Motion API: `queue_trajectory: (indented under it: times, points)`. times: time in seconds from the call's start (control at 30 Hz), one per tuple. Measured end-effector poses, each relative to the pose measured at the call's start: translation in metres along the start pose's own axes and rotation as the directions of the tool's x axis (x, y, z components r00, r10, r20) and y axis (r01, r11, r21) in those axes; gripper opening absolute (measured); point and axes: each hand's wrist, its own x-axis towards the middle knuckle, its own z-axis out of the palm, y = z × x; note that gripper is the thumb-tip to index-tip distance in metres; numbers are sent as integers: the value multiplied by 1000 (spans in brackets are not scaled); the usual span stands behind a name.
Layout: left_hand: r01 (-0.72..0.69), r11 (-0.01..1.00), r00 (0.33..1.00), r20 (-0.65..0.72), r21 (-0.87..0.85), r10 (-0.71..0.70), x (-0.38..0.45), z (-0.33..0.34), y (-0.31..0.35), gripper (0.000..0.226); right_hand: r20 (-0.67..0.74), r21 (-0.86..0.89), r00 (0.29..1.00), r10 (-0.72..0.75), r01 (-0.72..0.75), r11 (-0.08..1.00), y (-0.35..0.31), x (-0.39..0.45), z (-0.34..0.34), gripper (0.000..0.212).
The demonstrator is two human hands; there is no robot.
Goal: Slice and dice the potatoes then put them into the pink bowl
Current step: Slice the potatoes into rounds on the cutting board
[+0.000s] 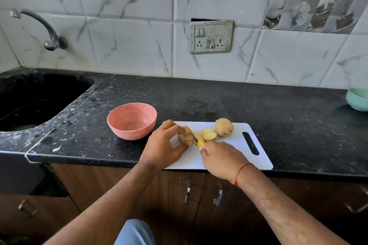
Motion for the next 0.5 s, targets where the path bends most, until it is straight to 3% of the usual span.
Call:
queue_trajectory:
  times: [0.27, 0.5]
  points:
    - [7, 999, 1000, -25, -40, -8, -1, 0, 0, 27, 18, -42, 1000, -2, 3, 999, -14, 18, -8, 27]
    - [5, 999, 999, -36, -34, -6, -1, 1, 0, 27, 37, -29, 999, 9, -8, 1000, -3, -1, -6, 34]
